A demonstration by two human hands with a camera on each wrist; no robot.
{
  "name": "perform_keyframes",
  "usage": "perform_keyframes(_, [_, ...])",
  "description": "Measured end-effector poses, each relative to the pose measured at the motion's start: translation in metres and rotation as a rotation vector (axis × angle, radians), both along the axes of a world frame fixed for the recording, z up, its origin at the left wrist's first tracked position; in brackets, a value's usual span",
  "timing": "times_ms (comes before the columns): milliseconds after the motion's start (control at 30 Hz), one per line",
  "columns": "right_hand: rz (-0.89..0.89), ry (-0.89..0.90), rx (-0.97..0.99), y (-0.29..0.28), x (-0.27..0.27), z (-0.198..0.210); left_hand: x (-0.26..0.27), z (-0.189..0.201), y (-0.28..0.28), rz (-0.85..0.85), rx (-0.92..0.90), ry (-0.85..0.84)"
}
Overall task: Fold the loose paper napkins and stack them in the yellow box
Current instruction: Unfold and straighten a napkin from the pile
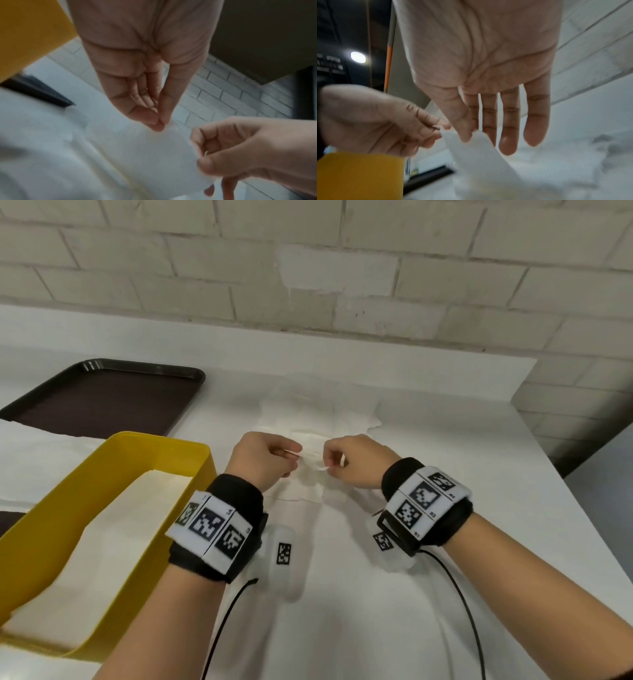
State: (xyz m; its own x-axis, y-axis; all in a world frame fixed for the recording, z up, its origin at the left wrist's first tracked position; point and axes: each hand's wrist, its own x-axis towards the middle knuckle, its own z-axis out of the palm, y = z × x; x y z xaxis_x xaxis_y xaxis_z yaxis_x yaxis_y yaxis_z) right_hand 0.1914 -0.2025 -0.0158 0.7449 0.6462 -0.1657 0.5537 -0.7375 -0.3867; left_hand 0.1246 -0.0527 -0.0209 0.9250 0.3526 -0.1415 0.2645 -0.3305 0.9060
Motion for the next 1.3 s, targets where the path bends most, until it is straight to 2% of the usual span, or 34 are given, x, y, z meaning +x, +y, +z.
perform_keyframes(167, [-0.053, -0.087, 0.334, -0.025, -0.016, 0.029, -0.020, 0.016, -0.005, -0.032, 0.146, -0.324])
perform_keyframes(300, [-0.106, -0.035, 0.652, -0.038, -0.031, 0.047, -0.031, 0.026, -0.011, 0.006, 0.175, -0.430])
perform_keyframes(367, [-0.145, -0.009, 0.762, -0.041, -0.038, 0.052, -0.034, 0.028, -0.015, -0.003, 0.066, -0.422])
perform_keyframes(500, [-0.258, 0.078, 0.972, -0.042, -0.049, 0.054, -0.042, 0.031, -0.023, -0.085, -0.358, -0.364])
perform_keyframes(567, [-0.315, 0.078, 1.035, -0.044, -0.052, 0.054, -0.045, 0.029, -0.026, -0.133, -0.433, -0.313])
perform_keyframes(633, [-0.332, 0.071, 1.009, -0.048, -0.054, 0.051, -0.048, 0.028, -0.029, -0.142, -0.451, -0.295])
perform_keyframes(767, [-0.241, -0.072, 0.780, -0.057, -0.060, 0.044, -0.049, 0.026, -0.028, -0.067, -0.391, -0.374])
perform_keyframes(1000, [-0.211, -0.060, 0.856, -0.051, -0.073, 0.039, -0.058, 0.031, -0.031, -0.065, -0.321, -0.417])
perform_keyframes(1300, [-0.280, 0.282, 0.925, -0.040, -0.075, 0.030, -0.063, 0.029, -0.033, -0.100, -0.288, -0.416])
